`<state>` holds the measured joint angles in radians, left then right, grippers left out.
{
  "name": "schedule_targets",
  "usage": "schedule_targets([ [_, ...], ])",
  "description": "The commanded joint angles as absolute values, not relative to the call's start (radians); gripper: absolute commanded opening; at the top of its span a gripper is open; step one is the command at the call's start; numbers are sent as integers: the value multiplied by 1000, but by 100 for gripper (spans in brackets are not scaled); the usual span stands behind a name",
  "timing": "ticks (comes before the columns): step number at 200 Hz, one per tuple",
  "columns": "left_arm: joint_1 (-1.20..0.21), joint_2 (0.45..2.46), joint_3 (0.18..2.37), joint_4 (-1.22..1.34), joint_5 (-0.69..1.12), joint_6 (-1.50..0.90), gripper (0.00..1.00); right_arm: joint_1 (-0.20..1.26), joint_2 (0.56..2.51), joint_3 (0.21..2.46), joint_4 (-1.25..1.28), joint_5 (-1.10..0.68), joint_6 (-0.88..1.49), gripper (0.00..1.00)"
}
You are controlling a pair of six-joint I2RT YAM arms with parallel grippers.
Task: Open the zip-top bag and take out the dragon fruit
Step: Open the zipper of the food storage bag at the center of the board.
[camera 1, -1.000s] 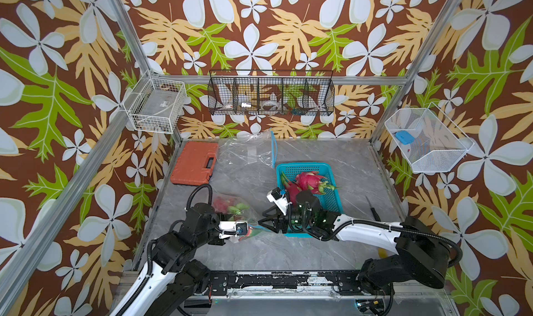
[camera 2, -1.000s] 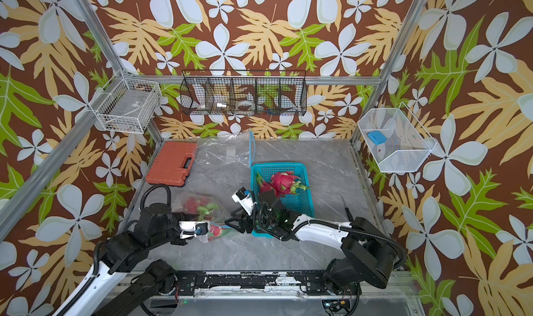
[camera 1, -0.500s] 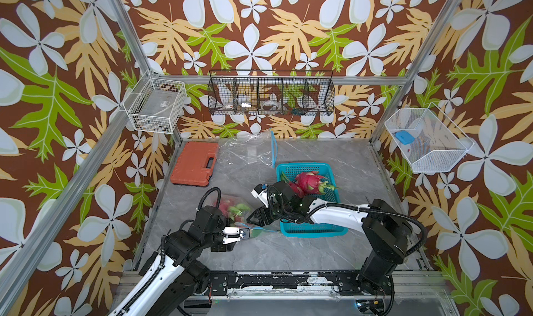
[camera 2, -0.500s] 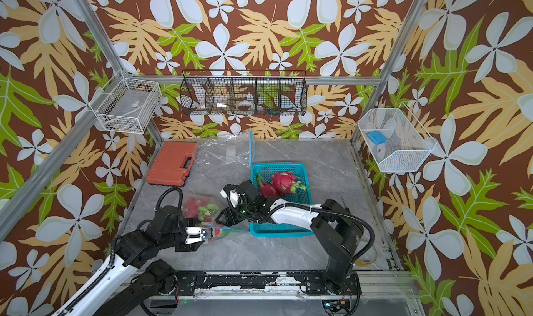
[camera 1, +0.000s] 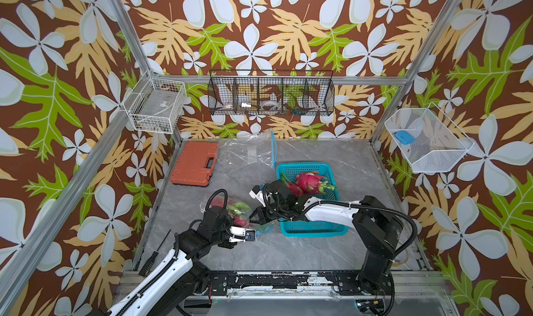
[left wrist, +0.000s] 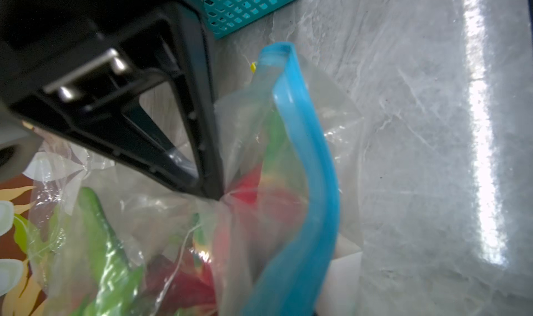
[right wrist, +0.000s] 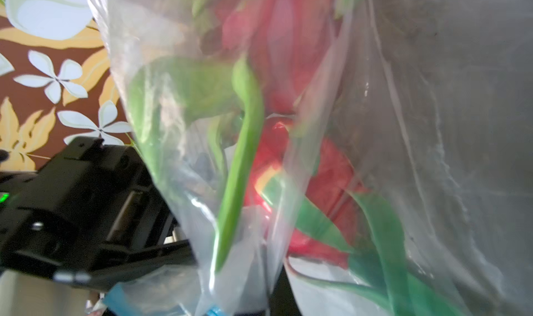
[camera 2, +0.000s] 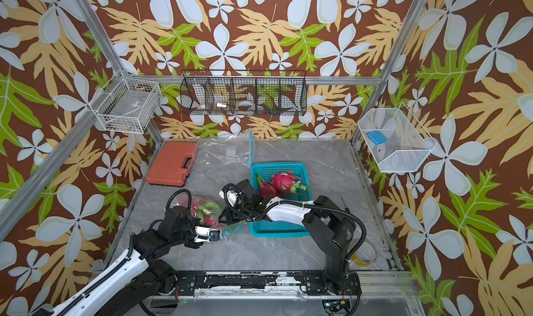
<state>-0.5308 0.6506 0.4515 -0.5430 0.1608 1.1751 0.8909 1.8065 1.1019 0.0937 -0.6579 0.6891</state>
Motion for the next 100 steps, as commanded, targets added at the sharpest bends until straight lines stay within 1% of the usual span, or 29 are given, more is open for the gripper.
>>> schedule_targets([
  [1,-529,600,455,-624,150,1243,0,882,1783,1091,95,-634,664,0],
  [19,-529,538,473,-761,151,1308,0,865,1779,1076,86,-623,670,0],
  [44,-528,480,503,-901,105,1357,0,852,1768,1070,67,-599,656,0],
  [70,-528,489,539,-1036,60,1378,0,843,1763,1065,59,-587,650,0],
  [100,-525,505,546,-1100,-3,1414,0,829,1755,1078,36,-540,616,0],
])
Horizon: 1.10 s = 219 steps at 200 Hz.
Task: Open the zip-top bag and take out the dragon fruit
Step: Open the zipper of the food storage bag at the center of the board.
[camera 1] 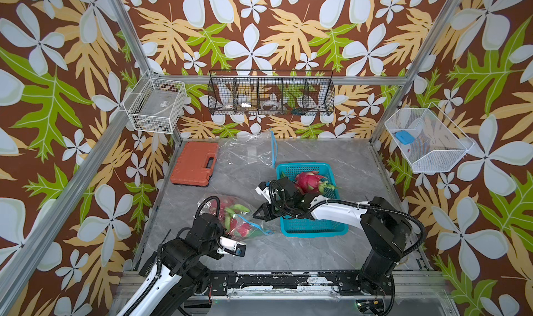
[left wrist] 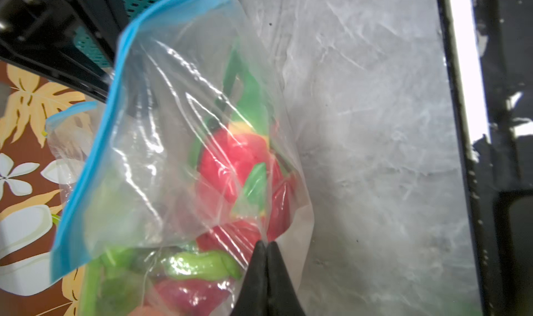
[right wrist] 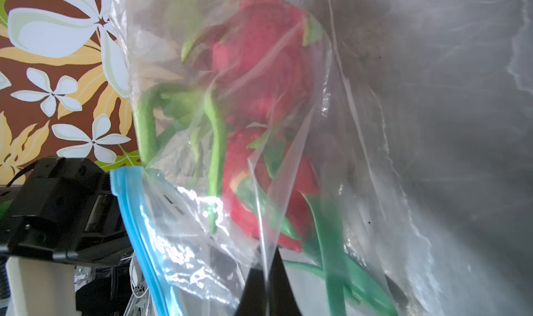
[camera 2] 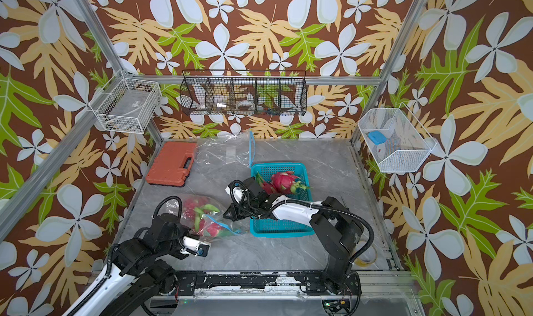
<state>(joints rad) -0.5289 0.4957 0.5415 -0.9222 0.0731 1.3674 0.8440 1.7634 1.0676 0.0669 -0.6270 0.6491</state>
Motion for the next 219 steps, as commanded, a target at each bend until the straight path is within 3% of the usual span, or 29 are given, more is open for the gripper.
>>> schedule_targets([
  [1,-525,506,546,-1101,-4,1416,0,829,1753,1079,36,-539,615,0],
  [45,-511,538,588,-1082,-3,1363,0,810,1745,1091,36,-503,587,0],
  [70,-506,570,651,-927,142,1185,0,823,1747,1076,77,-530,616,0],
  [87,-508,624,665,-755,225,1026,34,843,1748,1083,76,-538,620,0],
  [101,-519,694,665,-625,263,896,47,854,1747,1086,78,-546,628,0],
  [123,-542,801,653,-474,302,766,59,863,1734,1071,101,-558,653,0],
  [158,-595,882,595,-371,273,792,59,868,1712,1050,93,-549,651,0],
  [219,-654,851,418,-242,162,924,54,866,1745,1061,69,-537,629,0],
])
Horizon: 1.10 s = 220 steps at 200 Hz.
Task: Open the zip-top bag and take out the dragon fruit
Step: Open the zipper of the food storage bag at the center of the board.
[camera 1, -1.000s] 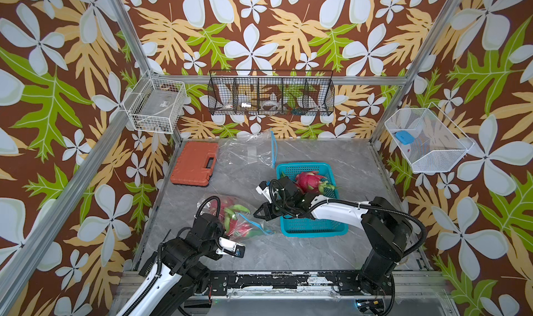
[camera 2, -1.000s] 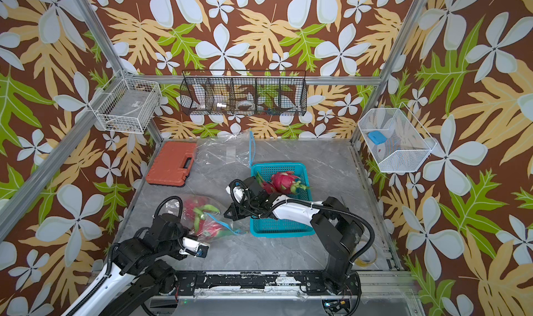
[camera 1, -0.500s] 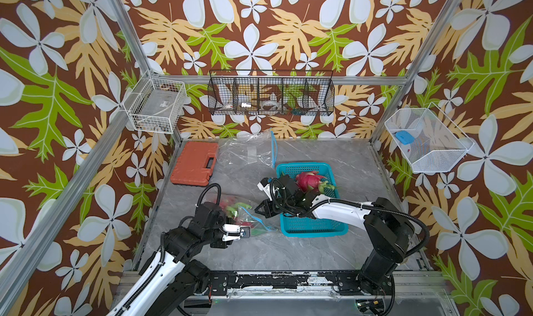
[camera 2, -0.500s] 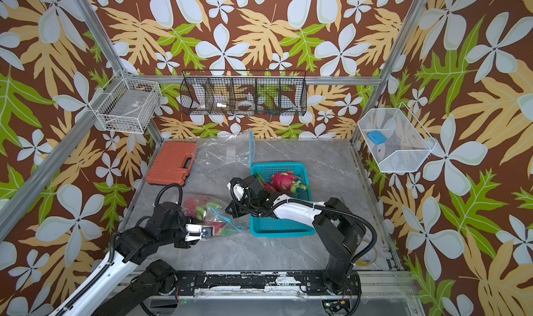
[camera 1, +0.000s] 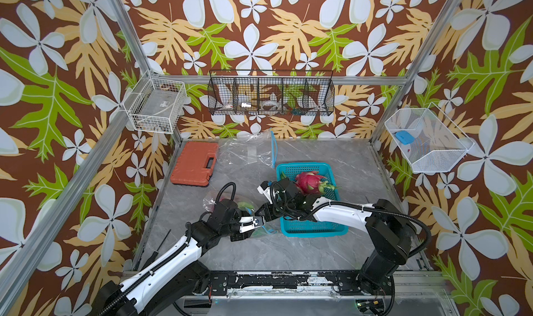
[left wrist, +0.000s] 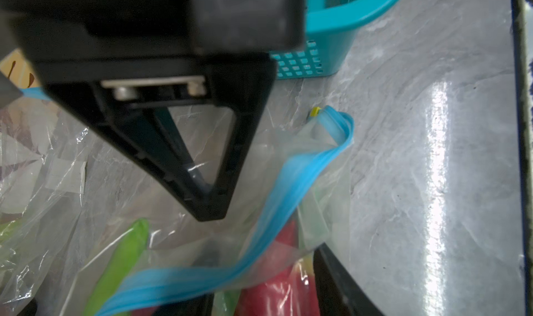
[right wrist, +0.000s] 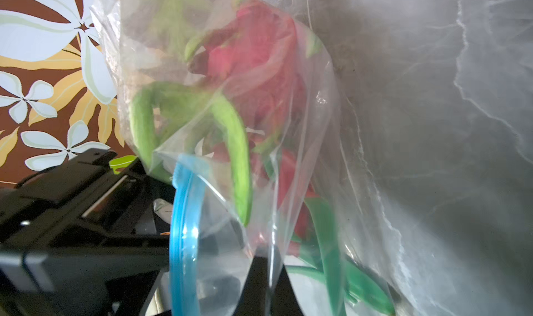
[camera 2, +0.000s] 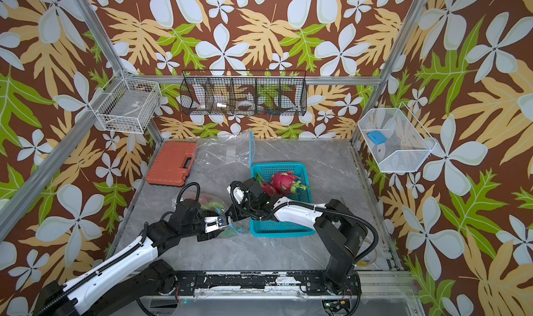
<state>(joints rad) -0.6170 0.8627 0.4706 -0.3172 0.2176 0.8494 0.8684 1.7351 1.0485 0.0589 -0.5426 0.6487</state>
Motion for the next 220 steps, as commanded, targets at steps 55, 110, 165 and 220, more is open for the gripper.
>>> schedule_targets([
  [55,-666,739,368,-293,112,1059,0,856,1725,1055,35,-479,594,0],
  [110,-666,473,353,-600,73,1151,0,844,1741,1109,-18,-405,515,0],
  [165,-664,375,344,-670,-6,1114,0,872,1603,1035,-6,-250,281,38],
  [220,-553,392,337,-638,-81,1166,0,999,1271,768,11,-111,-161,47],
])
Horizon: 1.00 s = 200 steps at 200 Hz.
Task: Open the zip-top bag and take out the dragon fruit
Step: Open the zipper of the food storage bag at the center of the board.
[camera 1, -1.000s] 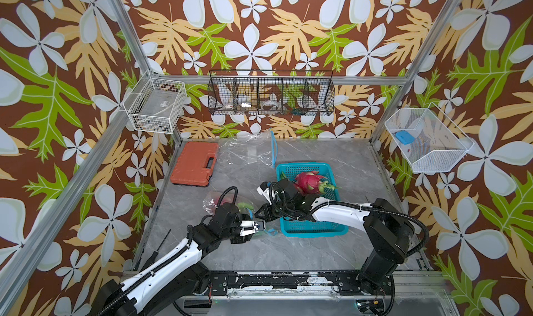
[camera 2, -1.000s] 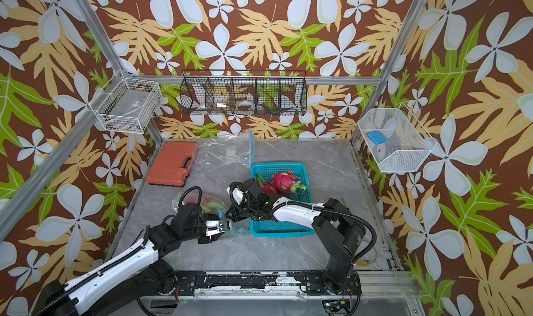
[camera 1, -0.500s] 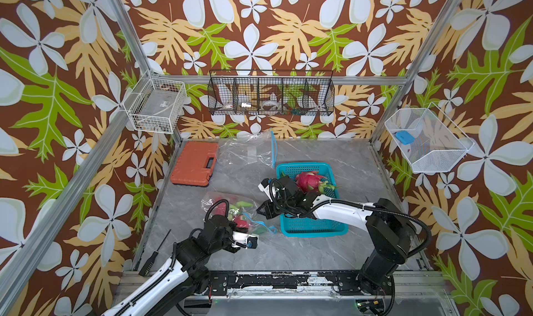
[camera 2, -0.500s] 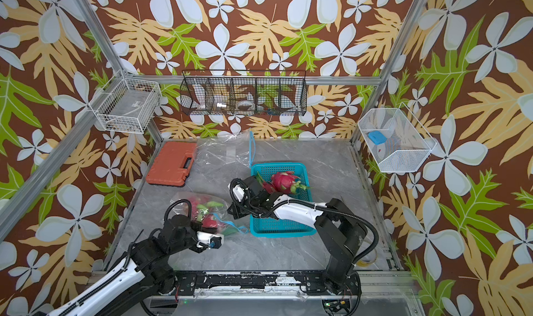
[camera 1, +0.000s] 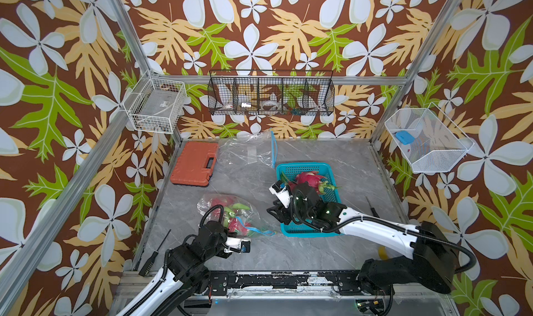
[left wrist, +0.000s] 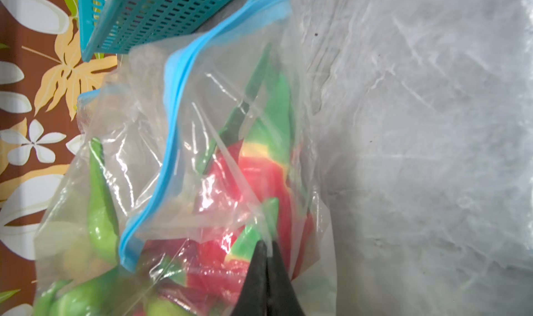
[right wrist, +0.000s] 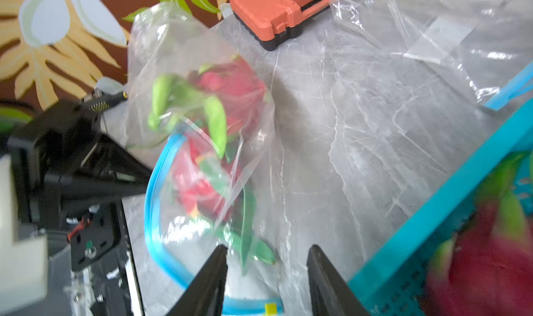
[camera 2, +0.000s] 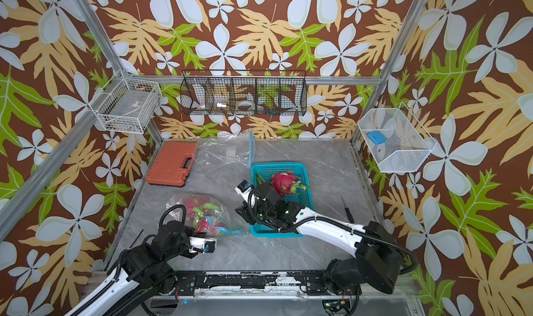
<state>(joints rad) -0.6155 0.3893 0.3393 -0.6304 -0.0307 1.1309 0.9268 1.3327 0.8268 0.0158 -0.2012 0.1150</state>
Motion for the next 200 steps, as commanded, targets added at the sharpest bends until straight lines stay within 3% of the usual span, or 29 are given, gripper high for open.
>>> schedule_targets([
  [1,-549,392,337,-637,-80,1167,0,1003,1269,764,10,-109,-169,47],
  [52,-497,396,362,-663,-90,1184,0,1156,1410,823,-38,7,-309,42],
  [117,-497,389,370,-699,-93,1189,0,1160,1587,885,34,42,-279,35],
  [149,-497,382,364,-697,-86,1188,0,1162,1575,833,80,15,-259,42],
  [200,-497,395,371,-687,-76,1186,0,1163,1604,827,126,36,-224,42],
])
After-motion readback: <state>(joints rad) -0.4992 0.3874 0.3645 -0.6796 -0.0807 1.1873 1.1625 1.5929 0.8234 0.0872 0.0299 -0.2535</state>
